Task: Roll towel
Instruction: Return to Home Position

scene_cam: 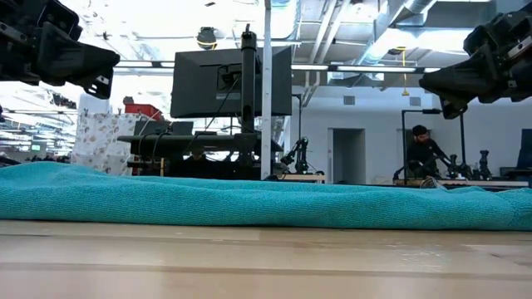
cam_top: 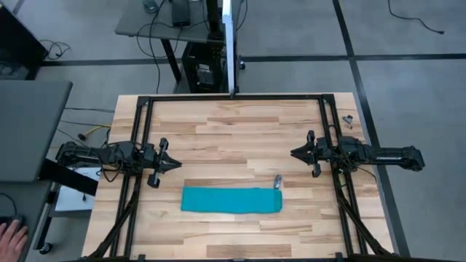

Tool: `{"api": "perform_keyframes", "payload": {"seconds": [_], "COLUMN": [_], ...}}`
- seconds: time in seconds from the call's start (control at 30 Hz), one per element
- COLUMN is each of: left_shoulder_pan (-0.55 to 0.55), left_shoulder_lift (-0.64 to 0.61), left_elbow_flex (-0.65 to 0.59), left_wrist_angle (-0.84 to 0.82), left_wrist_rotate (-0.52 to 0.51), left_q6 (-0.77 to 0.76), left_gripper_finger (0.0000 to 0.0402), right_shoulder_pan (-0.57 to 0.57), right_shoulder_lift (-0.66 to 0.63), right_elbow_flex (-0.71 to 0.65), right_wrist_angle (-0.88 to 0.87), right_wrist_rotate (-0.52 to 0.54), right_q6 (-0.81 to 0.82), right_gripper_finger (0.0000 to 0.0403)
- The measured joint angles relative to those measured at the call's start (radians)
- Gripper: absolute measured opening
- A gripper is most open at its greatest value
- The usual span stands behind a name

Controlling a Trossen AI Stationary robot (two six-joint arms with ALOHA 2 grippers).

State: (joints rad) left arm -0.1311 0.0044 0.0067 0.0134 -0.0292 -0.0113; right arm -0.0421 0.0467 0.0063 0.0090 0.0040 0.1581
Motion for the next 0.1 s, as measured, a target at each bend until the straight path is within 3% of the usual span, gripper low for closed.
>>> {"api": "perform_keyframes", "payload": {"seconds": [0.1], "left_shoulder_pan": [0.0], "left_shoulder_lift": [0.0], "left_elbow_flex": [0.0], "left_wrist_angle": [0.0], "left_wrist_rotate": [0.0], "left_q6": [0.0], "left_gripper_finger": [0.0012], "right_shoulder_pan": [0.0], "right_shoulder_lift": [0.0], "right_elbow_flex": [0.0], "right_wrist_angle": [0.0], "right_wrist_rotate": [0.0], "right_q6": [0.0], "right_gripper_finger": [0.0047]}}
